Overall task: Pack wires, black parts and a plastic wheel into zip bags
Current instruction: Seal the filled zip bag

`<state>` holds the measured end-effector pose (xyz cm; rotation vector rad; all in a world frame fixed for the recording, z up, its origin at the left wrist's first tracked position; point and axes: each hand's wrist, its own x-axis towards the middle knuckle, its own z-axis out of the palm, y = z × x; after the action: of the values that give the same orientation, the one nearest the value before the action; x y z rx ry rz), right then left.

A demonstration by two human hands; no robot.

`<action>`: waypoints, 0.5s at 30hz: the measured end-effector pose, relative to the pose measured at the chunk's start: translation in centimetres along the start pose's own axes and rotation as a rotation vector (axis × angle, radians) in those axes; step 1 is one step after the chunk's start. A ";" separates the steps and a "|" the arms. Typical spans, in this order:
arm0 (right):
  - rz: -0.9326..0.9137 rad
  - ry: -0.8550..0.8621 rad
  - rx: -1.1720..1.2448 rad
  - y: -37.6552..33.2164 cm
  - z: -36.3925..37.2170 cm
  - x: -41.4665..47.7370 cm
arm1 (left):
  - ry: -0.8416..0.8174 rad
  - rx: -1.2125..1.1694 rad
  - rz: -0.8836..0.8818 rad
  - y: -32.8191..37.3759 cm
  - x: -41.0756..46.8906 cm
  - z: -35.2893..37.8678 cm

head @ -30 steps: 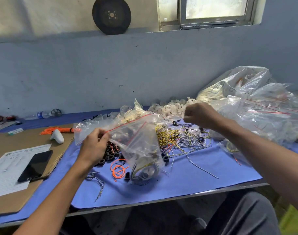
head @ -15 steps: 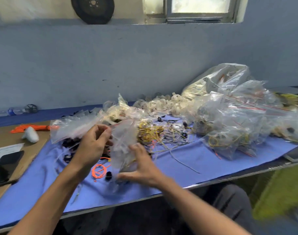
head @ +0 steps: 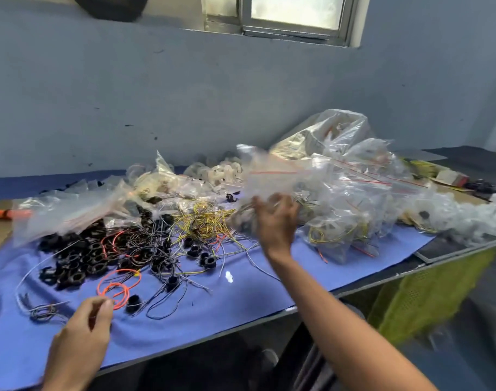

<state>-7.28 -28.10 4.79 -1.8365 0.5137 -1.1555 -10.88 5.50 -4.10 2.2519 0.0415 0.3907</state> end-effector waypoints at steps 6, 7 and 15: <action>0.362 -0.144 -0.304 4.7 -3.7 9.9 | -0.004 0.077 -0.036 -0.7 -0.5 1.4; 0.354 -0.226 -0.417 5.8 -4.2 10.3 | 0.003 0.090 -0.025 -0.6 -0.5 1.4; 0.117 -0.495 -0.781 9.4 -3.7 11.3 | 0.179 0.159 0.049 -0.3 -1.3 2.3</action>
<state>-4.04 -42.84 3.21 -2.6008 0.8336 -0.3831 -11.44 3.77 -6.06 2.3712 0.1141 0.6338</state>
